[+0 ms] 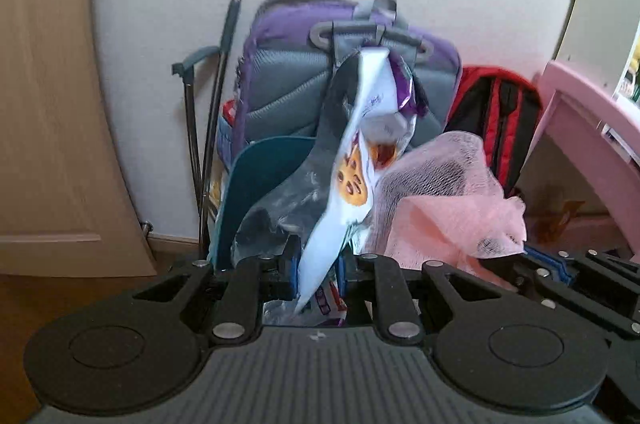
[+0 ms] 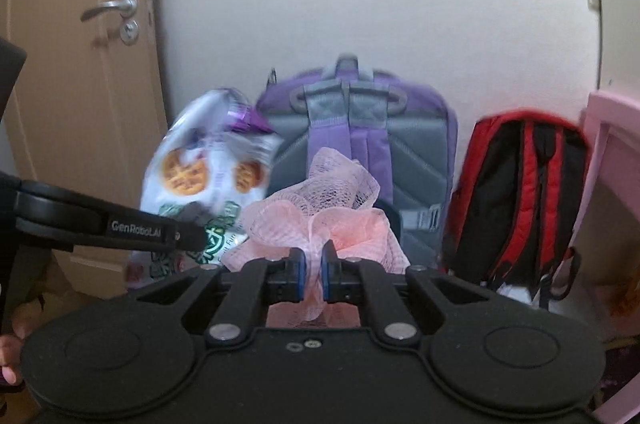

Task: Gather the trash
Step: 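Lift both held items and drop them into the teal wastebasket, then withdraw both open tools from the wastebasket and lower toward the floor trash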

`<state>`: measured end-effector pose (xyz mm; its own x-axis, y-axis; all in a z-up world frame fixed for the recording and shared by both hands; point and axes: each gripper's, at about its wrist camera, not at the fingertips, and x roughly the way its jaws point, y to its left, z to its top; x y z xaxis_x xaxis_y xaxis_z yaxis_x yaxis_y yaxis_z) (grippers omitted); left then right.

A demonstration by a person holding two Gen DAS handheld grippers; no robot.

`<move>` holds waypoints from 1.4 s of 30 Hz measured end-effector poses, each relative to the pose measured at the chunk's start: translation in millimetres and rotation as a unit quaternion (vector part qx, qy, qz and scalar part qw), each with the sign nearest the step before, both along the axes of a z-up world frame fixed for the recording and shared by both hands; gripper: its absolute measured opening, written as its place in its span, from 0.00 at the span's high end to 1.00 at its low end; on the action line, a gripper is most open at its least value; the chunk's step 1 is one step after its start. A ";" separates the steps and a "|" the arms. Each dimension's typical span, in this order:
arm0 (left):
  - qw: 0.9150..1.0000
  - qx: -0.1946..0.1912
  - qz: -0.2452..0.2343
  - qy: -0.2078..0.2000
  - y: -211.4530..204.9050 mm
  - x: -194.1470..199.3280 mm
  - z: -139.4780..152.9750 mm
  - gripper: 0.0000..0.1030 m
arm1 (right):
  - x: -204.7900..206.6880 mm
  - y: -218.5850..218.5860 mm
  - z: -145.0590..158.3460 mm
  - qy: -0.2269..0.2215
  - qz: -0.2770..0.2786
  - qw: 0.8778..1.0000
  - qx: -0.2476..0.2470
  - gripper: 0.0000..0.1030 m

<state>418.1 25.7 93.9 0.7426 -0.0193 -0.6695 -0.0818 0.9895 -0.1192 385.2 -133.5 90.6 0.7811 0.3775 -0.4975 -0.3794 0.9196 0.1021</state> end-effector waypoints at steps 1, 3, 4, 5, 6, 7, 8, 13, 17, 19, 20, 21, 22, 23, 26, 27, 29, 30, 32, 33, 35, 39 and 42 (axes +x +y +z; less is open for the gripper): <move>1.000 0.007 -0.003 0.005 -0.8 5.1 -3.1 0.83 | 4.5 1.8 -4.4 0.007 0.005 1.000 -0.004 0.93; 1.000 0.011 -0.008 0.016 -1.9 15.3 -10.7 0.83 | 12.7 5.5 -10.4 0.017 0.008 1.000 -0.014 0.92; 1.000 0.010 -0.008 0.023 -1.6 19.9 -15.1 0.83 | 15.9 7.2 -13.8 0.024 0.010 1.000 -0.018 0.92; 0.999 0.012 -0.009 0.030 -2.4 23.3 -19.7 0.83 | 20.1 8.6 -15.9 0.029 0.013 0.999 -0.020 0.91; 0.999 0.015 -0.010 0.038 -3.0 26.6 -23.9 0.83 | 22.2 9.7 -19.0 0.035 0.016 0.999 -0.020 0.87; 0.999 0.018 -0.009 0.044 -3.4 28.9 -27.8 0.83 | 23.5 10.7 -22.2 0.040 0.019 0.999 -0.022 0.85; 0.999 0.018 -0.010 0.049 -3.3 32.3 -32.2 0.83 | 25.8 12.0 -23.8 0.045 0.021 0.998 -0.024 0.84; 0.998 0.004 -0.006 0.067 -0.3 35.8 -47.5 0.82 | 29.2 13.2 -33.8 0.056 0.024 0.998 -0.028 0.78; 0.998 0.001 -0.009 0.065 0.4 29.3 -50.8 0.76 | 26.8 10.0 -32.2 0.055 0.022 0.998 -0.021 0.70; 0.998 0.002 -0.012 0.060 -1.5 24.0 -47.8 0.74 | 21.7 7.3 -28.1 0.052 0.021 0.998 -0.018 0.68; 0.998 0.001 -0.012 0.058 -2.4 22.6 -46.0 0.72 | 22.5 6.6 -25.3 0.052 0.019 0.998 -0.017 0.67; 0.998 -0.002 -0.012 0.056 -2.7 20.2 -43.6 0.70 | 20.1 5.3 -23.0 0.051 0.019 0.998 -0.015 0.67; 0.999 -0.006 -0.014 0.052 -3.0 15.7 -40.5 0.69 | 17.3 4.0 -20.6 0.051 0.019 0.998 -0.013 0.67; 0.999 -0.007 -0.014 0.049 -3.6 13.6 -37.5 0.69 | 15.7 3.0 -18.4 0.050 0.018 0.998 -0.012 0.67; 0.999 -0.002 -0.015 0.038 -6.9 1.0 -27.4 0.52 | 5.6 0.1 -11.3 0.049 0.017 0.999 -0.011 0.67; 0.999 0.002 -0.015 0.030 -8.1 -4.8 -23.2 0.42 | 1.9 -0.9 -8.8 0.048 0.018 0.999 -0.010 0.66; 1.000 0.009 -0.021 0.018 -10.8 -16.5 -15.2 0.41 | -5.1 -2.9 -3.6 0.046 0.017 0.999 -0.008 0.66; 1.000 0.012 -0.023 0.015 -11.8 -22.4 -11.7 0.41 | -9.8 -4.3 -0.5 0.044 0.018 0.999 -0.006 0.66; 1.000 0.012 -0.022 0.010 -12.6 -34.7 -4.6 0.41 | -19.4 -7.3 5.6 0.041 0.018 0.999 -0.001 0.66; 1.000 0.010 -0.022 0.007 -12.6 -41.0 -1.1 0.41 | -24.4 -8.7 8.7 0.039 0.018 0.999 0.002 0.66; 1.000 0.007 -0.022 0.002 -12.6 -53.5 5.4 0.41 | -34.7 -11.4 14.6 0.036 0.019 0.999 0.007 0.65; 1.000 0.007 -0.022 -0.011 -13.3 -77.7 15.5 0.34 | -56.5 -17.8 24.7 0.033 0.018 0.999 0.016 0.65; 1.000 0.006 -0.023 -0.020 -13.3 -99.1 21.0 0.34 | -72.2 -21.5 31.0 0.030 0.021 0.999 0.019 0.64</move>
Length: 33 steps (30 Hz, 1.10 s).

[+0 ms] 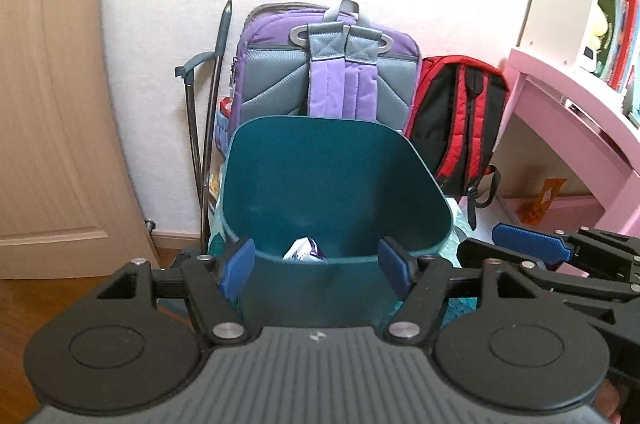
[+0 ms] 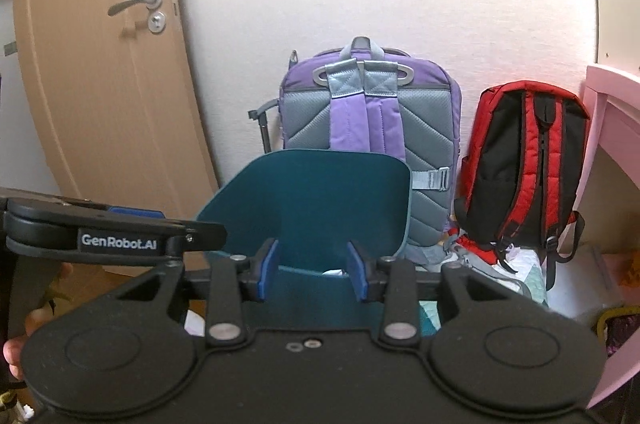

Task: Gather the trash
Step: 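Withdraw both open tools from the wastebasket and lower toward the floor trash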

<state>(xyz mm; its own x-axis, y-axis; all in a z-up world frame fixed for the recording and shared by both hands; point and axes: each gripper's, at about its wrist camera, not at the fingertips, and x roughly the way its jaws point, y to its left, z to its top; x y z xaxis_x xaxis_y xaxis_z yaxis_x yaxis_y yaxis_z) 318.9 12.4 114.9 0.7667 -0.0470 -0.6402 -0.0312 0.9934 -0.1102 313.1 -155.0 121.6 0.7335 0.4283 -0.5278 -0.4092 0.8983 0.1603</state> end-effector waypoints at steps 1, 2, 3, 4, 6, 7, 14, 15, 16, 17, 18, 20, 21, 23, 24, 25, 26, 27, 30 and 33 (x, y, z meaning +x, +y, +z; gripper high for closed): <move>1.000 0.000 -0.002 -0.002 -0.3 -7.0 1.3 0.34 | -4.5 -0.4 1.7 -0.001 0.001 1.000 0.000 0.64; 1.000 0.001 -0.004 -0.004 -0.7 -13.6 2.3 0.34 | -9.3 -1.2 3.1 -0.002 0.002 1.000 0.000 0.64; 1.000 0.001 -0.006 -0.005 -1.1 -19.9 3.0 0.33 | -14.4 -1.9 4.5 -0.003 0.003 1.000 0.001 0.64; 1.000 0.001 -0.006 -0.006 -1.1 -25.7 3.6 0.30 | -19.4 -2.7 5.8 -0.004 0.005 1.000 0.002 0.63; 1.000 -0.002 -0.006 -0.008 -0.2 -38.3 4.0 0.29 | -28.6 -4.1 7.0 -0.003 0.008 1.000 0.005 0.63; 1.000 -0.004 -0.006 -0.009 0.5 -44.4 3.7 0.29 | -33.1 -4.5 7.3 -0.003 0.009 1.000 0.006 0.63; 1.000 -0.012 -0.018 -0.013 2.1 -83.3 -4.3 0.22 | -62.8 -5.8 3.2 -0.002 0.018 1.000 0.017 0.53; 1.000 -0.014 -0.020 -0.014 2.6 -88.3 -6.0 0.22 | -66.2 -6.0 1.7 0.000 0.020 1.000 0.020 0.52; 1.000 -0.015 -0.021 -0.013 3.1 -92.8 -7.9 0.22 | -69.3 -6.1 0.0 0.003 0.021 1.000 0.023 0.51; 1.000 -0.017 -0.022 -0.011 4.0 -97.0 -9.9 0.21 | -72.7 -6.1 -2.0 0.005 0.023 0.999 0.026 0.51; 1.000 -0.019 -0.021 -0.011 4.9 -101.2 -11.8 0.20 | -75.7 -6.4 -3.9 0.007 0.026 0.999 0.029 0.50; 0.999 -0.022 -0.021 -0.011 6.6 -109.6 -16.0 0.17 | -82.1 -6.7 -9.1 0.013 0.033 0.999 0.037 0.48; 0.999 -0.022 -0.021 -0.012 7.5 -113.5 -18.4 0.17 | -85.2 -6.9 -12.2 0.016 0.036 0.998 0.041 0.48; 0.999 -0.023 -0.021 -0.012 8.9 -120.0 -24.1 0.16 | -92.2 -7.7 -20.0 0.022 0.042 0.998 0.049 0.48; 0.999 -0.026 -0.021 -0.011 10.1 -123.2 -27.9 0.16 | -95.4 -7.7 -24.7 0.024 0.044 0.997 0.054 0.47; 0.999 -0.027 -0.019 -0.010 11.4 -125.9 -31.8 0.14 | -98.9 -7.9 -30.4 0.026 0.046 0.997 0.057 0.47; 0.999 -0.028 -0.018 -0.010 12.1 -128.9 -36.2 0.13 | -103.1 -8.0 -36.5 0.030 0.048 0.997 0.061 0.47; 0.999 -0.029 -0.017 -0.010 12.9 -131.9 -40.9 0.10 | -105.7 -8.1 -42.7 0.034 0.050 0.996 0.064 0.47; 0.999 -0.038 -0.017 -0.009 16.3 -137.9 -56.1 0.03 | -113.0 -8.7 -64.2 0.043 0.055 0.995 0.071 0.47; 0.999 -0.051 -0.011 -0.008 21.6 -139.9 -75.5 0.00 | -119.3 -8.4 -88.4 0.040 0.060 0.995 0.076 0.47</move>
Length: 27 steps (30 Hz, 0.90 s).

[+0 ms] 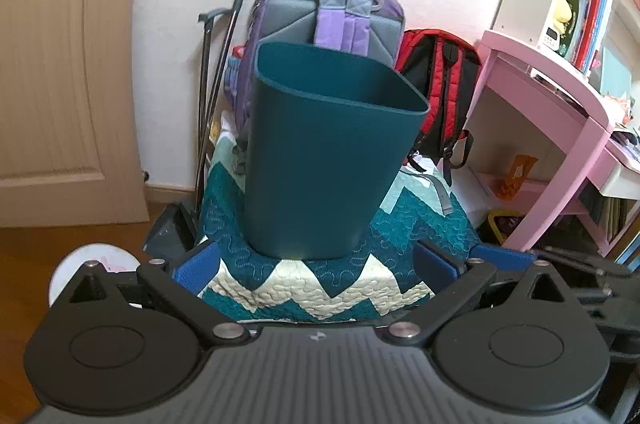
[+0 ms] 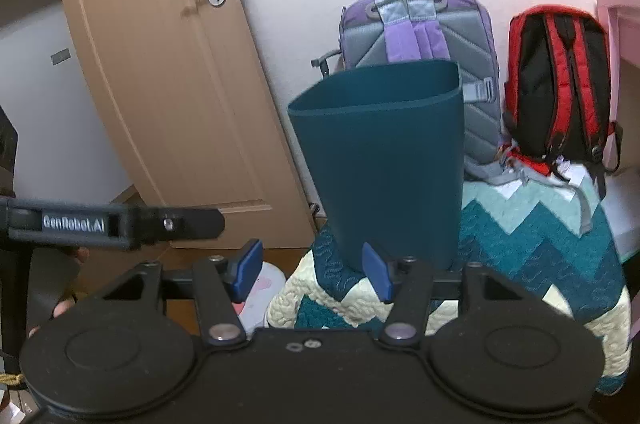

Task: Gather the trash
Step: 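Withdraw both open tools from the wastebasket and lower toward the floor trash, then close the left tool on the red plastic bag while the right tool grasps the orange foam net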

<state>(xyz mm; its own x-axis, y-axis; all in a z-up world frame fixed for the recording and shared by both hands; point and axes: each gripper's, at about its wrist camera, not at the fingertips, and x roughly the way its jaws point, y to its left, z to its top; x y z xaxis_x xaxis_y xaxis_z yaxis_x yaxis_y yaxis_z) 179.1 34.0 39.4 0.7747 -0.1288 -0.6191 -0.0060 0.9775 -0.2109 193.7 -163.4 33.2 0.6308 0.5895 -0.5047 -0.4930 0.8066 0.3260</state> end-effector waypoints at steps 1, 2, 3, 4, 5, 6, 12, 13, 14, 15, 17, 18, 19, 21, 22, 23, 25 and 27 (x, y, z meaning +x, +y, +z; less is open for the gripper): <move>1.000 -0.004 -0.002 0.003 1.6 0.8 -7.2 0.00 | -1.2 1.3 -8.2 -0.003 0.002 1.000 -0.003 0.46; 1.000 -0.008 -0.005 0.008 2.8 1.9 -14.7 0.00 | -2.4 3.1 -17.1 -0.003 0.004 1.000 -0.006 0.46; 1.000 -0.010 -0.006 0.014 4.8 3.4 -23.7 0.00 | -2.3 5.5 -27.6 0.003 0.004 1.000 -0.011 0.46; 1.000 -0.012 -0.005 0.020 6.5 5.2 -32.6 0.00 | -1.0 7.8 -37.5 0.012 0.004 1.000 -0.016 0.46; 1.000 -0.012 -0.003 0.027 8.3 7.0 -41.0 0.00 | -0.7 10.1 -47.9 0.022 0.006 1.000 -0.020 0.46; 0.999 -0.013 -0.003 0.038 10.5 9.5 -51.8 0.00 | 0.8 12.4 -58.5 0.034 0.008 0.999 -0.025 0.46; 0.992 -0.036 0.023 0.118 31.4 29.0 -125.2 0.00 | 18.5 25.0 -135.1 0.131 0.005 0.989 -0.073 0.46; 0.990 -0.038 0.028 0.129 35.8 33.1 -139.0 0.00 | 21.0 25.7 -148.7 0.142 0.005 0.987 -0.079 0.46; 0.989 -0.038 0.033 0.140 40.2 36.0 -151.4 0.00 | 22.7 25.7 -161.9 0.151 0.005 0.985 -0.085 0.46; 0.987 -0.037 0.042 0.152 44.3 40.2 -164.6 0.00 | 24.4 26.3 -173.9 0.162 0.005 0.983 -0.091 0.46; 0.982 -0.036 0.057 0.178 52.6 48.4 -190.7 0.00 | 30.5 25.7 -201.3 0.190 -0.001 0.977 -0.100 0.46; 0.979 -0.034 0.067 0.191 56.7 52.7 -204.1 0.00 | 34.1 25.5 -213.3 0.203 -0.003 0.974 -0.103 0.46; 0.976 -0.031 0.075 0.204 60.5 56.6 -217.3 0.00 | 37.5 24.7 -225.1 0.214 -0.006 0.971 -0.110 0.46; 0.970 -0.024 0.086 0.228 65.1 65.1 -241.5 0.00 | 45.7 25.1 -250.0 0.236 -0.009 0.963 -0.128 0.46; 0.966 -0.020 0.089 0.240 66.9 69.8 -253.7 0.00 | 49.8 24.8 -261.9 0.249 -0.011 0.959 -0.138 0.46; 0.963 -0.016 0.090 0.252 68.6 74.1 -264.9 0.00 | 56.4 24.4 -276.5 0.270 -0.018 0.951 -0.151 0.46; 0.956 -0.013 0.096 0.278 73.0 84.2 -288.8 0.00 | 68.2 19.6 -303.9 0.309 -0.033 0.938 -0.157 0.46; 0.949 -0.013 0.100 0.298 76.7 94.7 -311.3 0.00 | 78.3 11.1 -333.3 0.340 -0.060 0.924 -0.165 0.46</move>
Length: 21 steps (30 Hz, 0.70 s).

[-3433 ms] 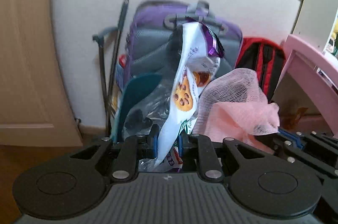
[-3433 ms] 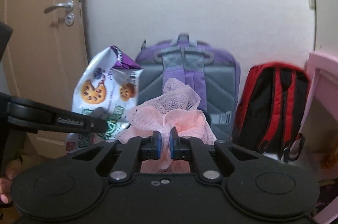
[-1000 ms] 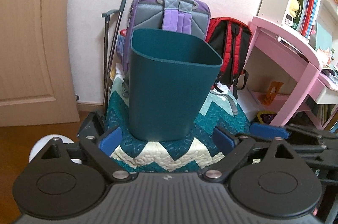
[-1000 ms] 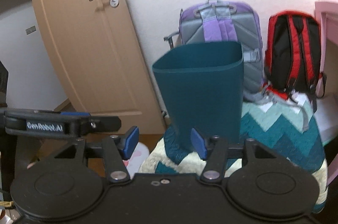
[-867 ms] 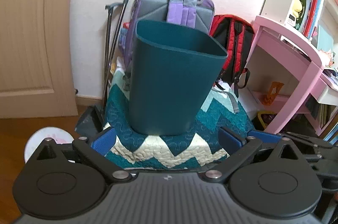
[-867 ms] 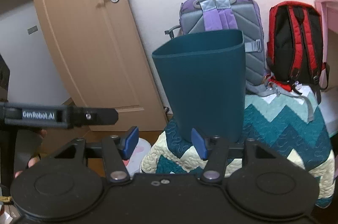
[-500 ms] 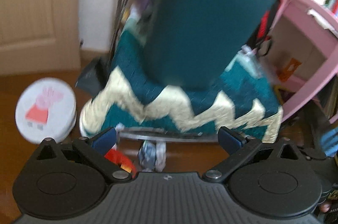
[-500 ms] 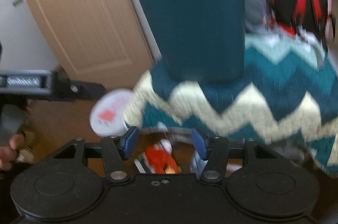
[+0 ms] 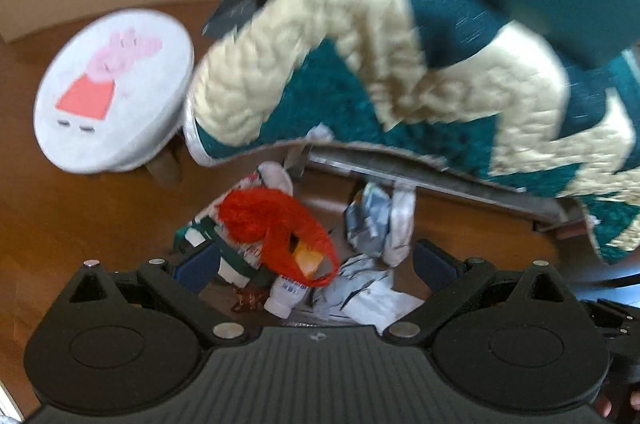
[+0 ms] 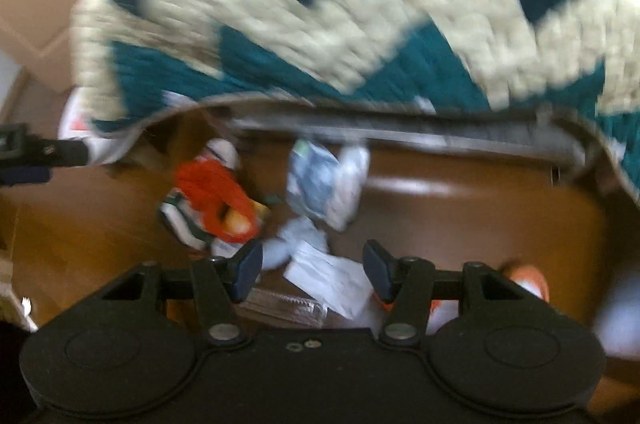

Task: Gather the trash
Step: 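Close the left tool on the red plastic bag while the right tool grasps the orange foam net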

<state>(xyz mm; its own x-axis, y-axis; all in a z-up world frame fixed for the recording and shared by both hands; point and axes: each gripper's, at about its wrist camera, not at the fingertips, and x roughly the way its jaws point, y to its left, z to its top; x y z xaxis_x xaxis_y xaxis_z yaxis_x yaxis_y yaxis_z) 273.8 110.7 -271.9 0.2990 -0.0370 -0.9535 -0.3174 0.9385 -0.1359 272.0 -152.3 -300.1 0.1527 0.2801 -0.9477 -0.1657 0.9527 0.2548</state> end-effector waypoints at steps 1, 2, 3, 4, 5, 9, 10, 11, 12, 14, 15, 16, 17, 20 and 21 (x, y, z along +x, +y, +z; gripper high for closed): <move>1.000 0.004 0.001 0.011 1.3 5.5 -11.9 0.00 | 4.8 -4.9 -15.1 0.017 -0.017 1.000 -0.008 0.46; 1.000 0.007 0.001 0.020 1.6 10.2 -23.3 0.00 | 9.5 -9.5 -29.9 0.032 -0.032 0.999 -0.012 0.46; 0.999 0.010 -0.001 0.031 1.7 15.2 -35.2 0.00 | 12.4 -13.4 -43.5 0.046 -0.044 0.998 -0.017 0.46; 0.999 0.011 -0.001 0.043 2.6 20.1 -47.3 0.00 | 15.5 -17.4 -58.9 0.061 -0.059 0.996 -0.024 0.46; 0.999 0.009 0.000 0.052 3.7 24.1 -58.1 0.00 | 18.6 -19.8 -71.0 0.073 -0.069 0.994 -0.029 0.46; 0.997 0.007 -0.004 0.077 9.4 39.0 -97.5 0.00 | 22.5 -26.9 -127.3 0.122 -0.102 0.986 -0.053 0.46; 0.997 0.008 -0.002 0.081 10.7 42.3 -105.7 0.00 | 21.2 -28.6 -140.1 0.133 -0.108 0.983 -0.059 0.46; 0.996 0.005 0.003 0.083 12.1 46.0 -114.5 0.00 | 19.7 -30.1 -150.7 0.144 -0.114 0.981 -0.064 0.46; 0.996 0.002 0.008 0.086 13.1 48.1 -122.4 0.00 | 18.2 -31.4 -160.1 0.153 -0.119 0.979 -0.068 0.46; 0.996 -0.001 0.014 0.091 13.4 52.5 -138.2 0.00 | 16.3 -34.0 -177.5 0.167 -0.130 0.975 -0.073 0.46; 0.996 0.001 0.016 0.093 13.1 54.7 -146.0 0.00 | 15.2 -34.6 -184.2 0.170 -0.133 0.974 -0.074 0.46; 0.995 0.002 0.018 0.093 13.6 57.7 -151.8 0.00 | 13.9 -34.3 -191.0 0.172 -0.134 0.973 -0.076 0.46; 0.995 0.005 0.022 0.093 14.4 59.6 -158.8 0.00 | 14.1 -32.2 -197.1 0.175 -0.134 0.972 -0.078 0.46; 0.994 -0.003 0.052 0.094 23.9 65.0 -179.0 0.00 | 13.6 -30.9 -212.1 0.182 -0.141 0.970 -0.075 0.46; 0.993 -0.009 0.064 0.094 28.7 66.1 -184.9 0.00 | 13.5 -30.5 -216.1 0.183 -0.142 0.970 -0.076 0.46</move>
